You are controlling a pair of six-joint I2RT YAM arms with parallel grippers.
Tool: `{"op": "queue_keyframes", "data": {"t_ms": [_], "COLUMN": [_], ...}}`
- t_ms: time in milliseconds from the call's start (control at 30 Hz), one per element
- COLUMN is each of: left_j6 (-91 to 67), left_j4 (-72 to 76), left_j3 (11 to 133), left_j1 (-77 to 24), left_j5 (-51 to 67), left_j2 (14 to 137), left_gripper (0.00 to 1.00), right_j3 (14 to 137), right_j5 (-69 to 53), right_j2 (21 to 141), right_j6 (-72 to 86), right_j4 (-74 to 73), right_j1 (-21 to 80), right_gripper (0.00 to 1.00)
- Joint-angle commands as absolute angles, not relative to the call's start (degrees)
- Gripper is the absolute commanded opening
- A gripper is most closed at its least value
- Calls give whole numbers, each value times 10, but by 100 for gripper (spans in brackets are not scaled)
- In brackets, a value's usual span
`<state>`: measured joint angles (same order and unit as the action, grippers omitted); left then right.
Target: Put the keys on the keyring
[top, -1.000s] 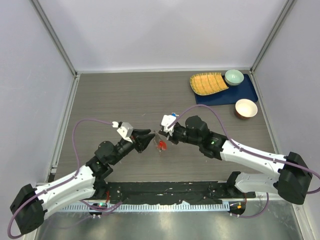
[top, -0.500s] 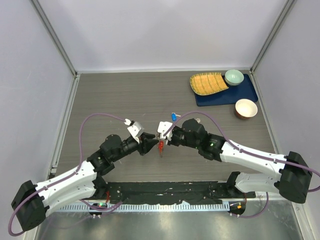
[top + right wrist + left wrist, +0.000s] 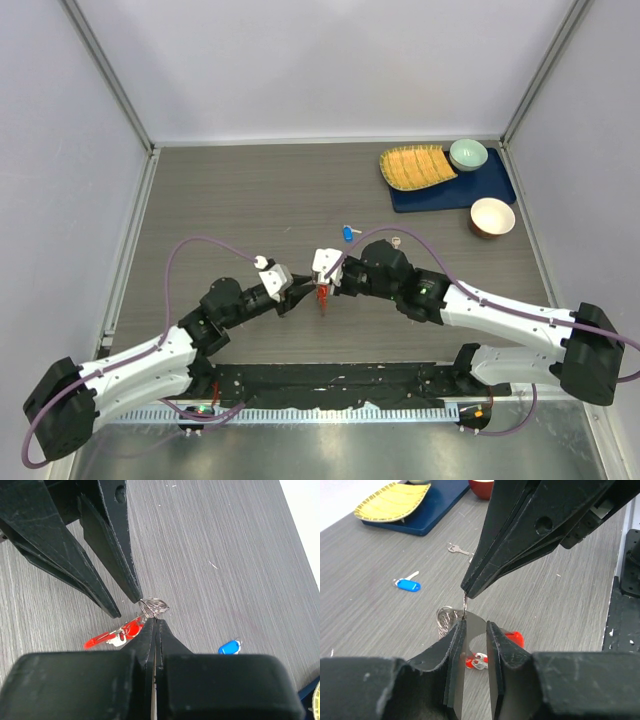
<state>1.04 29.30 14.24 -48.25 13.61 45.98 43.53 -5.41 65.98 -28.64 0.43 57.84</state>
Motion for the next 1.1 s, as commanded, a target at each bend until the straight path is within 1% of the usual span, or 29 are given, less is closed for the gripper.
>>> {"op": "queue_keyframes", "data": {"t_ms": [0,100,233,467,700,900,967,1033,1067], "left_j6": [61,71,74,66,73,74,69,55,52], "left_j4": [360,381,391,388,369,362,358,352,332], "left_j3": [134,127,129,134,127,131,131,131,132], "left_j1": [-480,-480,-479,-480,-480,-479,-480,-480,-480], "left_j5": [145,142,142,140,101,114,120,125,129], "left_j2": [447,450,455,447,421,441,447,451,452], "left_gripper": [27,29,27,27,28,29,30,31,31], "right_j3": [468,470,473,473,473,475,475,476,475], "right_j5": [-65,-69,-71,-69,-62,-58,-35,-2,49], "right_j2": [644,649,650,656,655,662,667,676,677], "right_j6": [-294,-294,-294,-295,-295,-293,-283,-231,-202], "right_j4": [18,12,7,5,4,4,4,-14,-17], "right_j1": [587,588,591,592,592,593,593,593,592], "right_gripper": [1,1,1,1,1,1,1,1,1]}}
